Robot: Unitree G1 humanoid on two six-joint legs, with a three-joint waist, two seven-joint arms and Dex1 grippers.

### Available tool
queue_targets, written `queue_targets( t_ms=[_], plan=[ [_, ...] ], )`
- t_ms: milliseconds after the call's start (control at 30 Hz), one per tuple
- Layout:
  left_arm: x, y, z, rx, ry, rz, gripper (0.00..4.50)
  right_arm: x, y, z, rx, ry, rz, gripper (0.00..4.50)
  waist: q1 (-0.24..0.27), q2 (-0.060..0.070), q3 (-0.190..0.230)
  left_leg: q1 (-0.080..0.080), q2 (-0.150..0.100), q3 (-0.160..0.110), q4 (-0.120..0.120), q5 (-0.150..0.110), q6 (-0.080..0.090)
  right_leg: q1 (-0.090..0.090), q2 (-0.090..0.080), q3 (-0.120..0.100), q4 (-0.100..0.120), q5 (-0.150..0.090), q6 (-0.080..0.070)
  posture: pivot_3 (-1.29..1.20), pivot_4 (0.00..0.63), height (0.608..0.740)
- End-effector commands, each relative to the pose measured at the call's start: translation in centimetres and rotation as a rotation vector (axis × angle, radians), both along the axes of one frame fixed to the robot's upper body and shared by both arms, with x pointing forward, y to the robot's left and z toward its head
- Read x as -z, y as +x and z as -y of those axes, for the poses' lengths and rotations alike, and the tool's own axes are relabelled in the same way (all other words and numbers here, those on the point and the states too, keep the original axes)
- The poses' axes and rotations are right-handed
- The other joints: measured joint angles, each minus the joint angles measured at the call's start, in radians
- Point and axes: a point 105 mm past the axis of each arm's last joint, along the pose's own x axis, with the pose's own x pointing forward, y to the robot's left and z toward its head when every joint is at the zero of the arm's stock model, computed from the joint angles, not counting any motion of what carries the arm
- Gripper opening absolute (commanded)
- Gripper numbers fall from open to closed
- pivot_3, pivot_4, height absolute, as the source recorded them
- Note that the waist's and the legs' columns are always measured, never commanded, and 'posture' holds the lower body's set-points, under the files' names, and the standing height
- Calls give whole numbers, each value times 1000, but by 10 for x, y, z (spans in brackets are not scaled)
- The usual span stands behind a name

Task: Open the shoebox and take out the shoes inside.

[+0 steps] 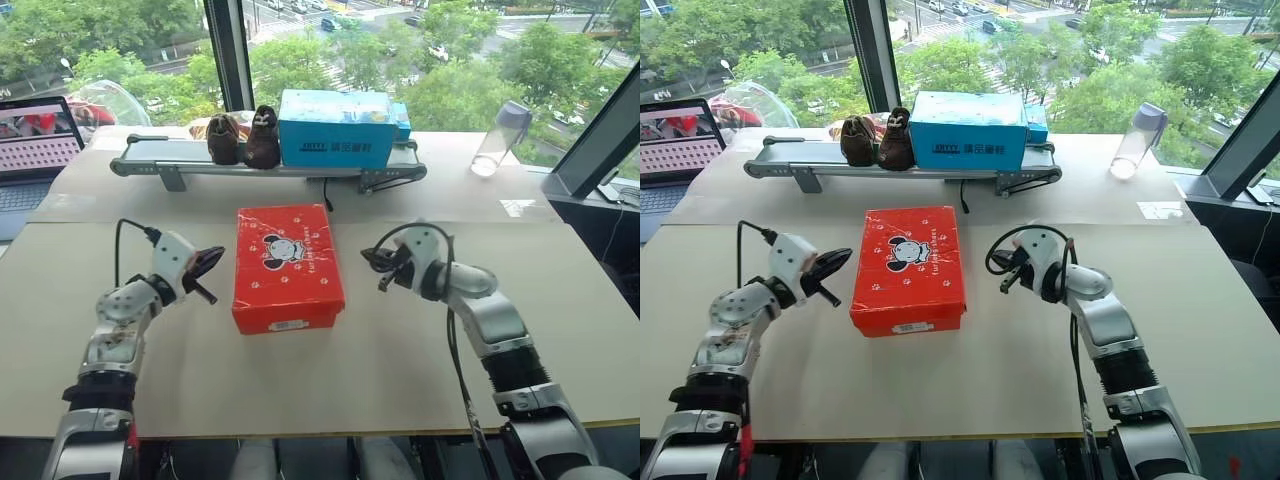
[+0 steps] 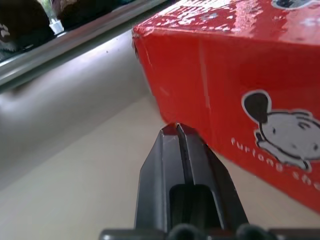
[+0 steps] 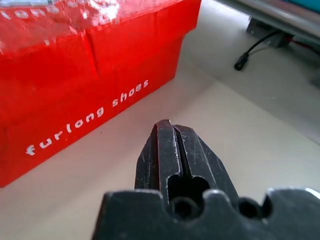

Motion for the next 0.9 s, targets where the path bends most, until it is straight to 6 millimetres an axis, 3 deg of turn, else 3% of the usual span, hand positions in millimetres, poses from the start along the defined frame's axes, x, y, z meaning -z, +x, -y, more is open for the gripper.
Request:
queue_targets(
  t_ms=[33,133,267,367,467,700,900],
  plan=[
    [-10,11,26,56,-3,63,0,-8,18,-4,8,-9,44,52,-1,0,0,-1,0,0,0,0,0,-1,0,0,0,2,-2,0,150,740],
    [-9,15,38,81,-22,63,0,-10,23,-8,-8,3,52,52,-3,0,0,-2,0,0,0,0,0,-1,0,0,0,4,-5,0,150,740],
    [0,6,68,182,-43,41,0,-20,14,-24,-69,69,57,52,-3,0,0,-2,0,-1,-1,0,0,-1,0,0,1,3,-4,0,150,740],
    [6,-4,85,233,-59,19,0,-24,0,-33,-112,93,54,52,-2,0,0,-2,0,-1,-2,0,0,-1,0,0,1,3,-4,0,150,740],
    [11,-19,102,283,-85,-8,0,-29,-30,-39,-173,102,35,52,0,1,0,-2,-1,-1,-1,0,0,-1,0,0,1,3,-4,0,150,740],
    [16,-53,107,262,-152,-85,0,-31,-84,-20,-127,95,-22,52,-3,0,0,0,-1,-1,2,0,0,-1,-1,0,7,-2,1,0,150,740],
    [22,-76,104,222,-202,-160,0,-22,-91,-2,-56,63,-61,52,-9,0,0,6,0,-1,2,0,0,1,0,0,10,-4,-1,0,150,740]
  ],
)
